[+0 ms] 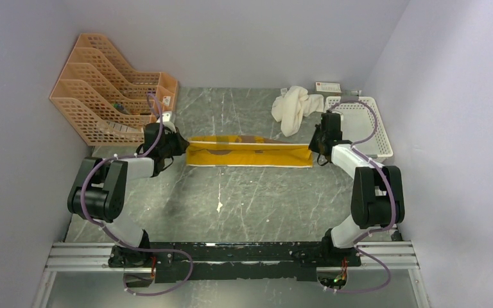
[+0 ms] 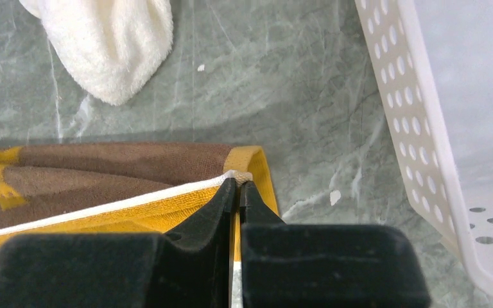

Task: Roll the towels
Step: Fold the towel at the center of the board.

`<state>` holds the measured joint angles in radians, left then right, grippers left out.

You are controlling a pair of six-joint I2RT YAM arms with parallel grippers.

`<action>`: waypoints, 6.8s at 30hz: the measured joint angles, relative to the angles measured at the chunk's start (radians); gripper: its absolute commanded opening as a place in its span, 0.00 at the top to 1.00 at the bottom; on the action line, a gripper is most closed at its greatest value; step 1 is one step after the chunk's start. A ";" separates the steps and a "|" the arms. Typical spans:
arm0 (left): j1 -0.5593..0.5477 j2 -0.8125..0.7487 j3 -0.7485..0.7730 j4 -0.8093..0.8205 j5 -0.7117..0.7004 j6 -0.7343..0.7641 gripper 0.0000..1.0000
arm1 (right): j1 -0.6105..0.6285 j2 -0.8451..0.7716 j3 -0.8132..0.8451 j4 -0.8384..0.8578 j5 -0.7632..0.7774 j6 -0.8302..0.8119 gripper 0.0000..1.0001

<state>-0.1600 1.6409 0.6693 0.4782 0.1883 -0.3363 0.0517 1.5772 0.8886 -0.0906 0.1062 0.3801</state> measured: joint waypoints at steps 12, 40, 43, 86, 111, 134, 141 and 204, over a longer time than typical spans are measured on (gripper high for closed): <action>-0.001 0.093 0.263 -0.025 -0.008 0.060 0.93 | 0.000 0.043 0.114 0.316 -0.032 -0.229 1.00; -0.006 0.069 0.062 0.061 -0.001 0.068 0.93 | -0.031 0.089 -0.409 1.128 -0.510 -0.724 1.00; -0.016 0.031 0.013 0.080 -0.006 0.042 0.93 | -0.031 0.084 -0.481 1.231 -0.477 -0.685 1.00; -0.196 -0.246 -0.117 -0.050 -0.290 0.040 0.01 | -0.030 -0.063 -0.603 1.381 -0.152 -0.582 0.00; 0.051 0.102 0.263 -0.482 0.189 -0.108 0.21 | -0.052 0.030 0.086 0.277 -0.041 -0.038 0.14; 0.050 0.123 0.236 -0.449 0.282 -0.151 0.36 | -0.081 0.215 0.082 0.093 -0.195 0.008 0.65; 0.050 0.123 0.237 -0.454 0.281 -0.150 0.41 | -0.083 0.236 0.089 0.101 -0.220 0.007 0.74; 0.120 0.170 0.369 -0.582 0.374 -0.043 0.33 | -0.113 0.224 0.073 0.077 -0.247 0.023 0.72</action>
<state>-0.0402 1.8107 1.0386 -0.1036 0.5625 -0.3794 -0.0616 1.8011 0.9619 -0.0135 -0.1410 0.4030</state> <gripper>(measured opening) 0.688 0.292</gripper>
